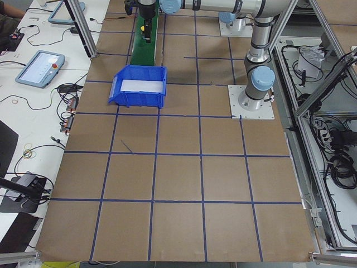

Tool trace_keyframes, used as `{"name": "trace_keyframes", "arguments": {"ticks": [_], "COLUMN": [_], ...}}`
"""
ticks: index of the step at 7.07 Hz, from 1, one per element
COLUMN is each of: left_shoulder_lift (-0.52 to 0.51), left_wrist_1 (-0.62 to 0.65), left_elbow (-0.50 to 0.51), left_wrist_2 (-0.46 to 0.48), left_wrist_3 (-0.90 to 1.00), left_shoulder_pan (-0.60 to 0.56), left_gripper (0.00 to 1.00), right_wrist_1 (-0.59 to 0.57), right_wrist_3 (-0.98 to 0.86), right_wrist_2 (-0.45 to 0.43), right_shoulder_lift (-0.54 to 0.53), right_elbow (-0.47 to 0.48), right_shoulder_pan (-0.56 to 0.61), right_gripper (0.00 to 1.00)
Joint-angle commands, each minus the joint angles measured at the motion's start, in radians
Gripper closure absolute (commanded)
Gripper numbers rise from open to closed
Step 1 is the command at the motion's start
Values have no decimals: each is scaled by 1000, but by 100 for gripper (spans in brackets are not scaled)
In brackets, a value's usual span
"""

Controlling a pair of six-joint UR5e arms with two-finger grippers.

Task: Transport two buttons from left to right
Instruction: 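Carry the red button into the blue bin beside the belt's far end, then release the red button in the bin and raise the right gripper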

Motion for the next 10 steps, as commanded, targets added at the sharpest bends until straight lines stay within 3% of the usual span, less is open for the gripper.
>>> {"name": "trace_keyframes", "arguments": {"ticks": [1, 2, 3, 4, 8, 10], "left_shoulder_lift": [0, 0, 1, 1, 12, 14], "left_wrist_1": [6, 8, 9, 9, -1, -3], "left_elbow": [-9, -16, -16, -16, -21, -24], "left_wrist_2": [-8, -7, -5, -5, -10, -5], "left_wrist_3": [2, 2, 2, 15, 35, 35], "left_shoulder_pan": [0, 0, 0, 0, 2, 3], "left_gripper": [0, 0, 0, 0, 0, 0], "right_wrist_1": [-2, -2, -2, -2, 1, 18], "right_wrist_3": [-1, -1, -2, -4, 4, 7], "right_wrist_2": [-3, -5, -8, -11, 3, 5], "right_shoulder_lift": [2, -2, -3, -5, -99, -164], "right_elbow": [24, 26, 26, 24, 10, 13], "right_shoulder_pan": [-14, -15, -15, -15, -11, 58], "right_gripper": [71, 69, 22, 0, 0, 0]}}
